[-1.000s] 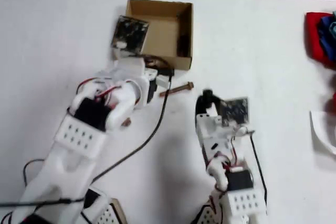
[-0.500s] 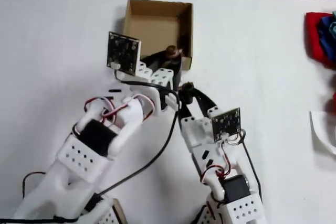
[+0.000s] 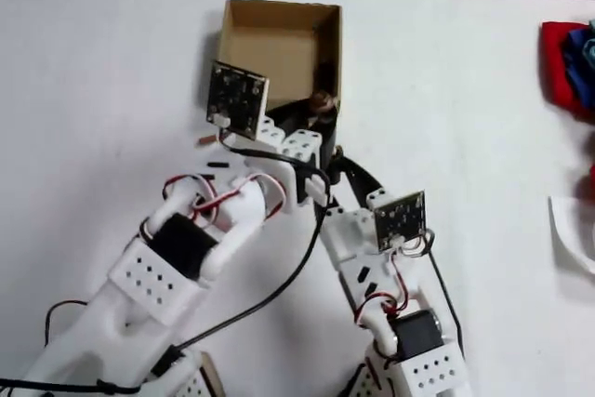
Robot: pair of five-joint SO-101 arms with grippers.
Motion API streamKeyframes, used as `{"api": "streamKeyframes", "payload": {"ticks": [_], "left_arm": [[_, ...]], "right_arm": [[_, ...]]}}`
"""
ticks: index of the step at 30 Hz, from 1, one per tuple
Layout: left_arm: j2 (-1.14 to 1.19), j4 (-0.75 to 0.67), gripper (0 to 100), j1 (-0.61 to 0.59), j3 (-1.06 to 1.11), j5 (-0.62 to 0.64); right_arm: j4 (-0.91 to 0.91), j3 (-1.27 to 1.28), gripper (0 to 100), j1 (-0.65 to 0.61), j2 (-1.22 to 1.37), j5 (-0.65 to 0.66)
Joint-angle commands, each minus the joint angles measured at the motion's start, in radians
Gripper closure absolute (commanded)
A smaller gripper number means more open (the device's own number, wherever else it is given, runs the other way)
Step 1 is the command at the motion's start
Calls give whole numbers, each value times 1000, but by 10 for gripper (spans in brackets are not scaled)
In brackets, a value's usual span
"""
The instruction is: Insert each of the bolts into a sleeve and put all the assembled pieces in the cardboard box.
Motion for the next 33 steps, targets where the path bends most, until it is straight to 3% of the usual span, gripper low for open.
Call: {"api": "streamKeyframes", "payload": {"ticks": [1,13,17,21,26,33], "left_arm": [[21,-29,974,8,-5,3],[132,-21,974,9,-7,0],[138,72,972,8,-13,-2],[137,184,878,8,-7,-109],[130,275,727,8,-16,-118],[100,276,722,3,-16,-120]], "right_arm": [[-27,9,978,-8,5,-3],[15,9,978,-8,2,-6],[15,9,978,-8,1,-6],[15,9,978,-8,1,-6],[15,9,978,-8,4,-6],[15,9,978,-4,4,-6]]}}
